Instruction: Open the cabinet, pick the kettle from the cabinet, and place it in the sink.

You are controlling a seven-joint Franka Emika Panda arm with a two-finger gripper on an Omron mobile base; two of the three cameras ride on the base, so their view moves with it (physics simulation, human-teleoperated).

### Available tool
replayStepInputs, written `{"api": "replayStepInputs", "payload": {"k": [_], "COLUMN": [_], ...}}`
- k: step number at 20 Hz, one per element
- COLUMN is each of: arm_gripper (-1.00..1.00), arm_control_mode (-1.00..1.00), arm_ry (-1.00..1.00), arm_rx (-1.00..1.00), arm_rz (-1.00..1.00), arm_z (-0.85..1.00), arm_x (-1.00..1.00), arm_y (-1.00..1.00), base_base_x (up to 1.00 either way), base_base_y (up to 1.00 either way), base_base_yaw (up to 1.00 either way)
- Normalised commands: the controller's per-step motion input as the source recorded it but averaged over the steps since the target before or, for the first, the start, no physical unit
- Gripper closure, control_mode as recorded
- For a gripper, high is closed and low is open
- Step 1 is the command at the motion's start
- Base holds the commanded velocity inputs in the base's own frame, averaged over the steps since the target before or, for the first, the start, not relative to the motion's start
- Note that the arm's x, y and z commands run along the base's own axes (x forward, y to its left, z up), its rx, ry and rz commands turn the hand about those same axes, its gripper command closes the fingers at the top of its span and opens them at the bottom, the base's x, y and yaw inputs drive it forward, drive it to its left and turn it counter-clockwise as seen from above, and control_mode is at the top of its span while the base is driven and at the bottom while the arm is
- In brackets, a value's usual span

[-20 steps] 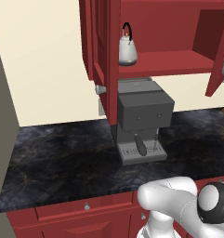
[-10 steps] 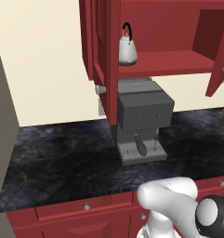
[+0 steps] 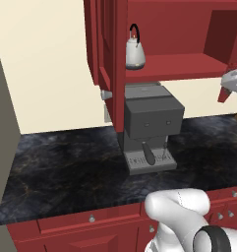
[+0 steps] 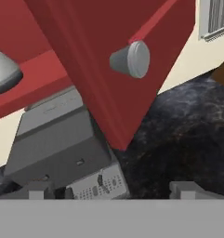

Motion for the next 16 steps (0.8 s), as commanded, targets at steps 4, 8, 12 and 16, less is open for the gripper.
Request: {"api": "replayStepInputs", "payload": {"k": [4,8,12,16], "arm_gripper": [-1.00,-1.00,-1.00,-1.00], "arm_control_mode": [-1.00,-1.00,-1.00,-1.00], "arm_ry": [0.06,0.00,0.00,-0.02], "arm_rx": [0.05,0.17,0.23,0.23], "arm_rz": [-0.22,-0.31,-0.40,-0.38], "arm_z": [0.01,0.06,0.06,0.06], "arm_x": [0.00,0.00,0.04,0.11], "arm_y": [0.44,0.41,0.34,0.33], "base_base_x": [0.00,0.00,0.00,0.00], "base_base_y": [0.00,0.00,0.00,0.00], "base_base_yaw": [0.00,0.00,0.00,0.00]}}
